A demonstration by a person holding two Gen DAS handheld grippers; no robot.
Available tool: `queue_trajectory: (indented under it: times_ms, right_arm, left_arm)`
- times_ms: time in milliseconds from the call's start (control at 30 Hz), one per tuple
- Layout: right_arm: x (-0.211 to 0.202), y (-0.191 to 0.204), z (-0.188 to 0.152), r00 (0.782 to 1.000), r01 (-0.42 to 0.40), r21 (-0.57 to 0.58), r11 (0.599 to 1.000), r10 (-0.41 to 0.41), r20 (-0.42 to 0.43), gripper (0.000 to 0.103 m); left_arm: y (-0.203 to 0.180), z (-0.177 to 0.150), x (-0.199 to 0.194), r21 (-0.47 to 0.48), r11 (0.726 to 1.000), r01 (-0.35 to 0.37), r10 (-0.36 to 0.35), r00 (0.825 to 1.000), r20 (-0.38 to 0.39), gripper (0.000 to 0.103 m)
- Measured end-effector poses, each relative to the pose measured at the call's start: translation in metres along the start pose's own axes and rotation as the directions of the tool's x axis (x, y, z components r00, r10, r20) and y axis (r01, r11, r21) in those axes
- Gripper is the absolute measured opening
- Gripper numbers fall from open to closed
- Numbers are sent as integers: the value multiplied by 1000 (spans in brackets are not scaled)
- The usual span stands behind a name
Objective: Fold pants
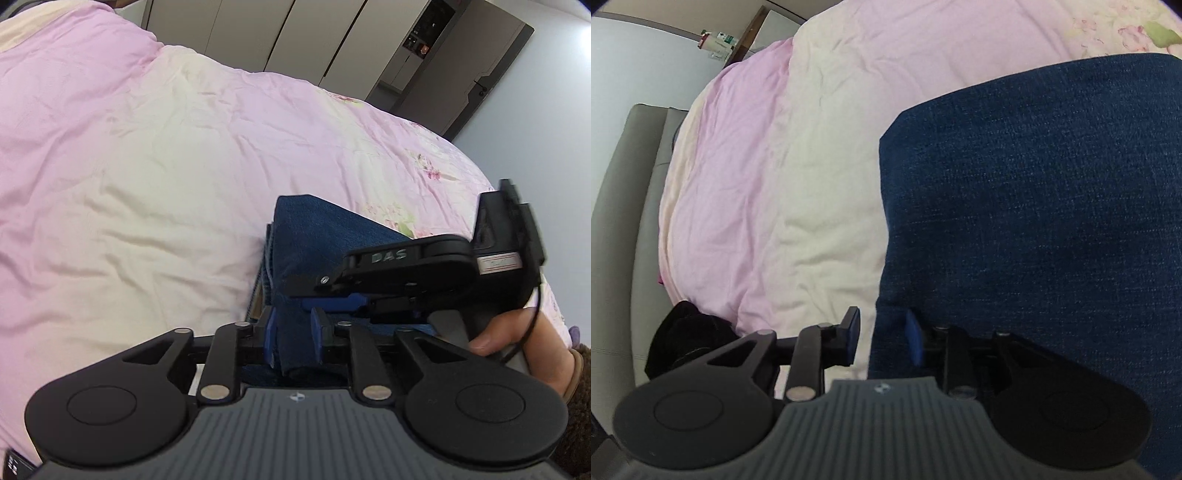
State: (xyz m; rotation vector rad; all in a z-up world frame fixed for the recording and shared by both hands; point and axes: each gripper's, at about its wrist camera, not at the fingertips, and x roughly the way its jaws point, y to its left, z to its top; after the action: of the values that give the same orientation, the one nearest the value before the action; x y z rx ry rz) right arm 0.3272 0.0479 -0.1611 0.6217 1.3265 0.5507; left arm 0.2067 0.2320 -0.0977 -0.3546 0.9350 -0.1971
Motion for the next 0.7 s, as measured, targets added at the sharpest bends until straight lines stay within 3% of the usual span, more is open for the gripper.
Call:
queue_trajectory:
  times_ms: [33, 100, 167, 200, 267, 333, 400, 500, 600, 700]
  right_arm:
    - [-8, 1, -2, 1000, -10, -13, 1000, 10, 6, 26]
    - [-32, 2, -8, 999, -27, -58, 998, 29, 38, 31]
    - [-60, -4, -16, 996, -22, -95, 995, 29, 79, 31]
    - [-73, -9, -20, 995, -14, -111, 994, 26, 100, 31]
    - [-98, -24, -33, 990, 12, -133, 991, 7, 138, 31]
    - [-123, -42, -46, 984, 50, -160, 986, -22, 174, 30]
    - [-143, -58, -58, 977, 98, -186, 978, -59, 205, 25]
    - [-169, -85, -75, 962, 188, -245, 951, -128, 240, 16]
    - [-181, -99, -89, 950, 248, -312, 917, -168, 262, 14]
    - [-179, -104, -99, 945, 284, -364, 887, -194, 264, 13]
  left_arm:
    - [-2, -2, 0, -10, 1000, 6, -6, 1000, -3, 33]
    - [-5, -8, 6, -46, 998, 36, -36, 999, -17, 61]
    - [-2, -14, 16, -91, 992, 89, -92, 995, -25, 76]
    - [0, -17, 26, -119, 990, 73, -78, 996, -40, 75]
    - [8, -22, 44, -175, 985, 0, -15, 996, -83, 70]
    - [19, -29, 59, -240, 971, -22, -5, 994, -112, 61]
    - [22, -33, 64, -274, 962, 6, -36, 994, -104, 25]
    - [1, -30, 46, -202, 979, -6, 1, 1000, -27, 17]
    - [-28, -22, 17, -104, 995, 2, 4, 998, 55, 16]
    - [-35, -19, 25, -48, 996, -80, 80, 997, 10, 15]
